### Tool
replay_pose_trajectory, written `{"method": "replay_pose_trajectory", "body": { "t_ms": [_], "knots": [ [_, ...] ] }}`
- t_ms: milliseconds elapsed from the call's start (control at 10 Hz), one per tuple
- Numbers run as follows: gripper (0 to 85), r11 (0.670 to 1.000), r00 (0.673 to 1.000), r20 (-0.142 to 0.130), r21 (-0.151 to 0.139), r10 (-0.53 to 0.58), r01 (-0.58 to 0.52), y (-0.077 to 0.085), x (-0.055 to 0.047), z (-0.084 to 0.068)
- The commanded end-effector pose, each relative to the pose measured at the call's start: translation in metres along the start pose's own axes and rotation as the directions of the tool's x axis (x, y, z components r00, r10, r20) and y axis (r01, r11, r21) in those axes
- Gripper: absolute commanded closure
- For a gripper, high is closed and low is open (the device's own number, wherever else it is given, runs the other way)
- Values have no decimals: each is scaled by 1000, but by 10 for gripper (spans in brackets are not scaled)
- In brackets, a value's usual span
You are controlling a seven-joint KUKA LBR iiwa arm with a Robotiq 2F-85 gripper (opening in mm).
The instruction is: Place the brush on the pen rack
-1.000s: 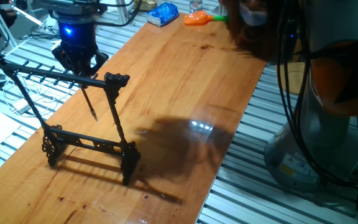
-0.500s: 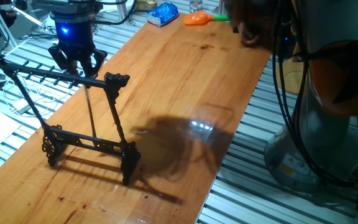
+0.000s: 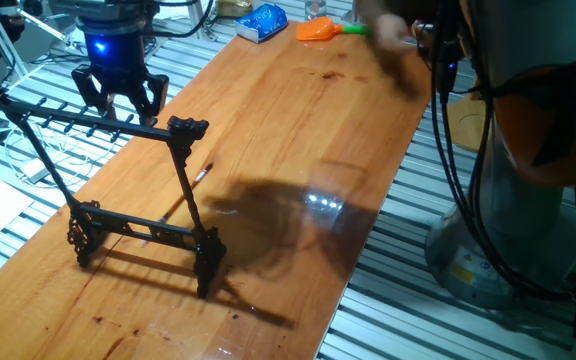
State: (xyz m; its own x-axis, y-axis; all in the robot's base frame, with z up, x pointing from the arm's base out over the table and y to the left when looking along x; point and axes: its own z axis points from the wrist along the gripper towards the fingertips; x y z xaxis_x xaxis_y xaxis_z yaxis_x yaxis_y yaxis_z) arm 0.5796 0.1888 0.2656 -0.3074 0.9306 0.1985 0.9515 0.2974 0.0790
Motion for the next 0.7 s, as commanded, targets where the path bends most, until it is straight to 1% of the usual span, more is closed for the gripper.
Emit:
{"method": "replay_pose_trajectory", "body": {
  "t_ms": [0, 100, 200, 300, 400, 600],
  "knots": [
    [340, 1000, 1000, -2, 5, -9, 9, 3, -4, -2],
    [340, 1000, 1000, -6, 9, -15, 15, 7, -9, -4],
    [340, 1000, 1000, -5, 9, -24, 24, 10, -15, -7],
    [340, 999, 999, -2, 10, -38, 38, 13, -19, -8],
    [340, 999, 999, 1, -3, -38, 38, 14, -21, -7],
    [340, 999, 999, 2, -10, -37, 37, 14, -20, -7]
  ]
}}
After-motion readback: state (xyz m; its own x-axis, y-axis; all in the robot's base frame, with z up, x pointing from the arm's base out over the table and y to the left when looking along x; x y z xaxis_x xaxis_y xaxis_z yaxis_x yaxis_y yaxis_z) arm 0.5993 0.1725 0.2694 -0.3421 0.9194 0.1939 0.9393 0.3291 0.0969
